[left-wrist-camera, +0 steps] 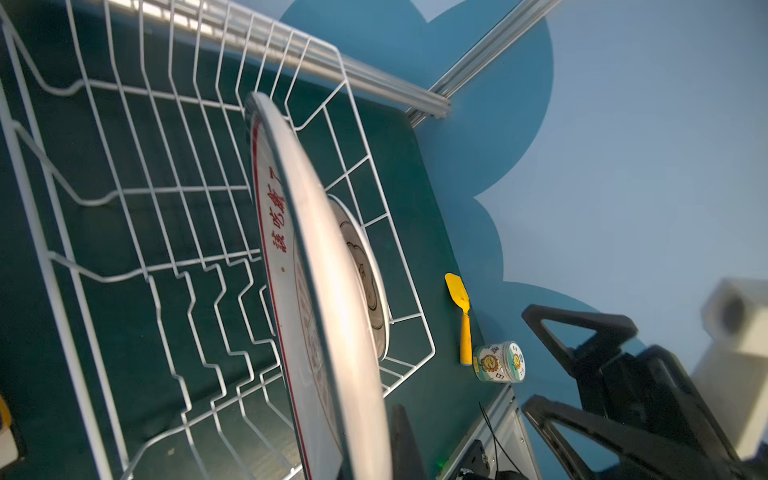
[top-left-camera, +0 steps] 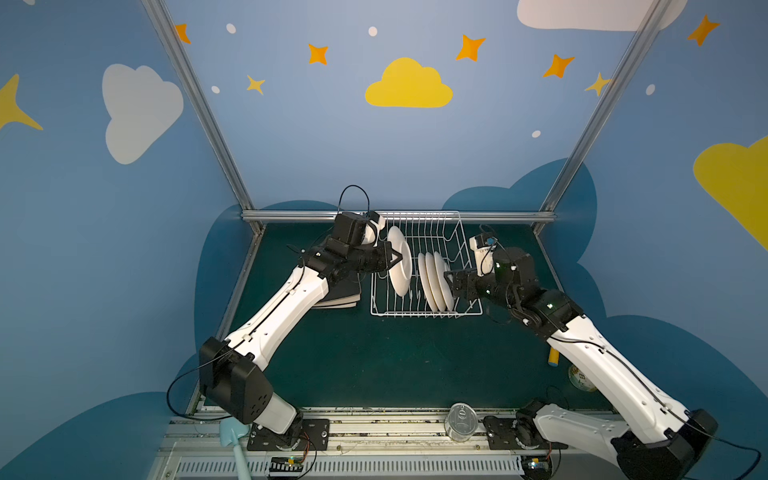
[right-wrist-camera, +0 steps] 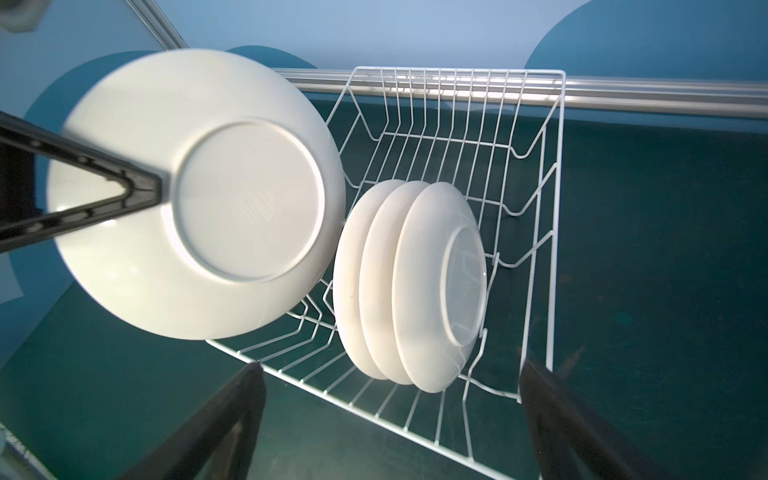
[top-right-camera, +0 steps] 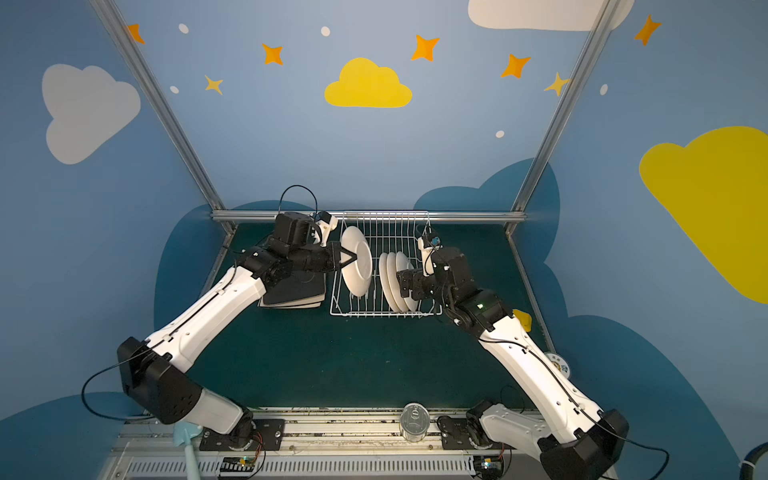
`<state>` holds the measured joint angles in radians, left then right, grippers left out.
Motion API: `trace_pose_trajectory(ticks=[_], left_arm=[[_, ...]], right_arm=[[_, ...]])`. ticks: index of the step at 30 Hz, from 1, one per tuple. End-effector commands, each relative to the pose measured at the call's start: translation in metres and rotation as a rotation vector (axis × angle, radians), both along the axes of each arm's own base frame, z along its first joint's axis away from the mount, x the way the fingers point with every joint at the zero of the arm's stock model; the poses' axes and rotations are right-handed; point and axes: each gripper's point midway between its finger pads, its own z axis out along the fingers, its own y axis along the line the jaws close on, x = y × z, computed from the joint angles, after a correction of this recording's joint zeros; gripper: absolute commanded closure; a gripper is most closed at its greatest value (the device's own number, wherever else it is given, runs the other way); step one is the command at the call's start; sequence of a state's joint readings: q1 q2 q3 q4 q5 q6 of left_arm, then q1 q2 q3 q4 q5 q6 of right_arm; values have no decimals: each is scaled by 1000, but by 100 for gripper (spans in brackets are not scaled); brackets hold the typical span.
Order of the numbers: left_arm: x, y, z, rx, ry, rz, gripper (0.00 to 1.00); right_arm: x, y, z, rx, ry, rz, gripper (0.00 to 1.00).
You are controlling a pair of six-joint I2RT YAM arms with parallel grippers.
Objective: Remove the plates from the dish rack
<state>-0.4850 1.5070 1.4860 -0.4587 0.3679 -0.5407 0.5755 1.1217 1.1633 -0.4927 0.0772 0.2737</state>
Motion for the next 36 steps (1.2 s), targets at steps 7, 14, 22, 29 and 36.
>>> trace_pose_trajectory(ticks=[7, 14, 22, 29, 36], left_arm=[[-25, 6, 62, 152, -505, -141, 97], [-42, 16, 63, 341, -841, -179, 97], [-55, 18, 39, 634, -1063, -280, 97], [-51, 13, 14, 846, -1209, -346, 97], [-46, 3, 8, 936, -1319, -374, 97]], right_arm=[[9, -2, 48, 302, 68, -12, 5], [21, -4, 55, 523, 180, -11, 5], [27, 7, 64, 646, 247, 55, 5], [28, 17, 62, 692, 298, 97, 8], [26, 27, 48, 690, 384, 110, 9]])
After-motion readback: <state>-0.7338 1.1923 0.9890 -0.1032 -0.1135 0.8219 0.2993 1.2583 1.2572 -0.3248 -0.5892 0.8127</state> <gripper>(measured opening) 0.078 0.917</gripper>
